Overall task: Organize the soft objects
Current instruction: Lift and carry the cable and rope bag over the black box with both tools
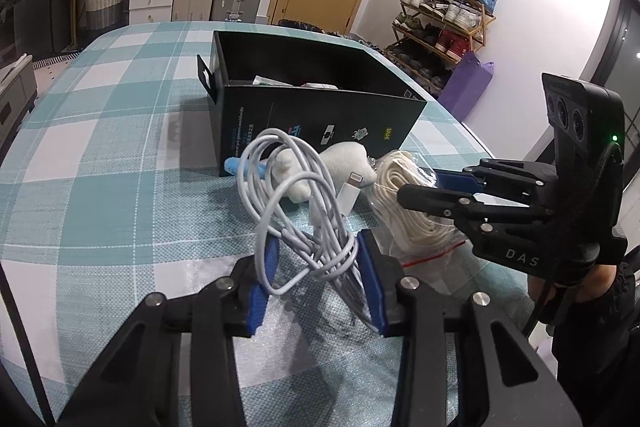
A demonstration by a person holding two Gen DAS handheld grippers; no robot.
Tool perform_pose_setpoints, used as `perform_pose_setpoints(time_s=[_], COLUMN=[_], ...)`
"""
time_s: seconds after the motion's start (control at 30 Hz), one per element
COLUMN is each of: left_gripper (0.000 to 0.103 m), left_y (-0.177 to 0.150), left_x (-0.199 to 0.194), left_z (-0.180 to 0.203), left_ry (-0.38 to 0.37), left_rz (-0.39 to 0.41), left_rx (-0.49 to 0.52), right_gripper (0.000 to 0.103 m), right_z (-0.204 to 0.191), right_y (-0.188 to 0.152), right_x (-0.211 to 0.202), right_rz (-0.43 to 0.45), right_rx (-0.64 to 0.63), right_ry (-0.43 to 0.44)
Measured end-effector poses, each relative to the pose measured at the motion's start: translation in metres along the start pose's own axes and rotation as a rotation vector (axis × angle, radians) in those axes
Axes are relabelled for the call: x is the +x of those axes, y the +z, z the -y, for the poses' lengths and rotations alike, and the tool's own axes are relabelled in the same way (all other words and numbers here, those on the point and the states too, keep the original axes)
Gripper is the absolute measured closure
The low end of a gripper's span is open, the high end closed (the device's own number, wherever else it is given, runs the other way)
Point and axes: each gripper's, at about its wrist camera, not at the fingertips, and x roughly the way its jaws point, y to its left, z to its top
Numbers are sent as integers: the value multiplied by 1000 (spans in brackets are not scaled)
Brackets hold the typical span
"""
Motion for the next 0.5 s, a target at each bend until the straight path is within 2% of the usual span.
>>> perform_pose_setpoints(time_s=[0.27, 0.5], left_gripper=[68, 68], left_y=[1, 4], left_x=[-4, -9], left_z=[2, 1], left_ry=[-2, -6], left_rz=[19, 34], left_rx=[8, -6], right_gripper=[89, 89], right_z=[5, 5], right_y=[-2, -1], right_x=[-12, -27], right_rz=[26, 66], right_rx=[-14, -21], right_ry=[-25, -40])
